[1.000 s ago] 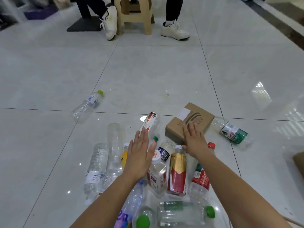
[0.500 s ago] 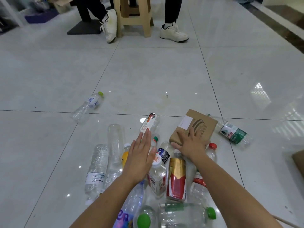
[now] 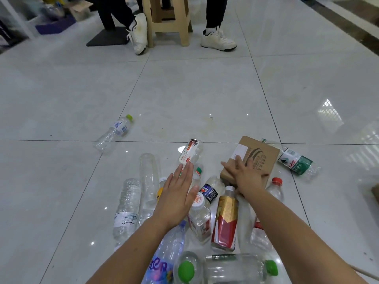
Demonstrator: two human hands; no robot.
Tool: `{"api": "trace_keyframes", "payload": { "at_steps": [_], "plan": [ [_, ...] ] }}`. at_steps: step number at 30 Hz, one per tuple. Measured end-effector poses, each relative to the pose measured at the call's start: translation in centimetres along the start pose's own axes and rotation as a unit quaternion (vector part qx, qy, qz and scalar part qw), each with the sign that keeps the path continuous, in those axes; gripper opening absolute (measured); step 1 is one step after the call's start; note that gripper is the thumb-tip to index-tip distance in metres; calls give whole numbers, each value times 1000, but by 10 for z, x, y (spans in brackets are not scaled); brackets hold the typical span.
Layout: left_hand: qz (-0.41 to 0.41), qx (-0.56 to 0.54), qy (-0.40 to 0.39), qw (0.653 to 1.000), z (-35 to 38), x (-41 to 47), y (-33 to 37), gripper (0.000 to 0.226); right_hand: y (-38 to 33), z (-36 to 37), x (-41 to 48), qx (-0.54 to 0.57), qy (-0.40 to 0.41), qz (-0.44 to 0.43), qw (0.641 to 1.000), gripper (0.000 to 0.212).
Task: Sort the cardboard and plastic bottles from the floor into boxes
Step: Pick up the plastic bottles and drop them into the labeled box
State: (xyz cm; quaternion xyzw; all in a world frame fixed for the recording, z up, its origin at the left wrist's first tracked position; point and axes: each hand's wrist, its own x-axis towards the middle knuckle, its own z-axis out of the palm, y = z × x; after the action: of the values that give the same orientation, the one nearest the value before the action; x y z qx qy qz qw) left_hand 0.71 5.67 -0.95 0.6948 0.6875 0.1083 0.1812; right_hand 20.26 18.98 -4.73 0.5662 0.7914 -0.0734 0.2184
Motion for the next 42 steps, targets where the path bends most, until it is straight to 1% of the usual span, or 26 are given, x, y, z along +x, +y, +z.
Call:
{"api": "trace_keyframes", "payload": {
  "at_steps": [3, 5, 7, 14, 16, 19, 24, 27, 31, 34, 38, 39, 41, 42],
  "plan": [
    [12, -1, -16, 1000, 0, -3, 3, 75, -1, -2, 0, -6, -39, 9, 999, 94],
    [24, 9, -27, 999, -2, -5, 6, 74, -2, 1, 0, -10, -47, 7, 999, 91],
    [33, 19, -37, 999, -3, -6, 7, 74, 0, 3, -2, -12, -50, -1, 999, 90],
    [50, 30, -45, 997, -4, -13, 9, 91, 12, 17, -17, -39, -32, -17, 999, 87],
    [53, 34, -44, 997, -7, -13, 12, 89, 18, 19, -23, -28, -27, -22, 999, 87],
    [52, 35, -46, 997, -11, -12, 16, 86, 28, 18, -32, -20, -5, -22, 1000, 94],
    [57, 31, -51, 997, -13, -15, 21, 93, 45, 7, -50, -10, 49, -23, 998, 96],
    [54, 31, -48, 997, -13, -14, 23, 101, 51, 3, -56, -11, 81, -27, 996, 96],
    [50, 34, -48, 997, -15, -6, 25, 108, 65, -12, -67, -35, 116, -30, 992, 97],
    [51, 32, -43, 997, -24, 8, 41, 111, 90, -38, -83, -52, 144, -20, 988, 100],
    [96, 53, -49, 993, -46, 38, 84, 98, 143, -85, -120, -66, 167, 23, 983, 98],
    [111, 62, -54, 990, -51, 45, 98, 98, 160, -99, -134, -76, 174, 39, 981, 100],
    [146, 82, -65, 984, -58, 58, 129, 109, 196, -129, -170, -108, 173, 78, 976, 100],
    [162, 92, -74, 980, -59, 64, 147, 118, 216, -143, -192, -132, 159, 99, 973, 96]
  ]
}}
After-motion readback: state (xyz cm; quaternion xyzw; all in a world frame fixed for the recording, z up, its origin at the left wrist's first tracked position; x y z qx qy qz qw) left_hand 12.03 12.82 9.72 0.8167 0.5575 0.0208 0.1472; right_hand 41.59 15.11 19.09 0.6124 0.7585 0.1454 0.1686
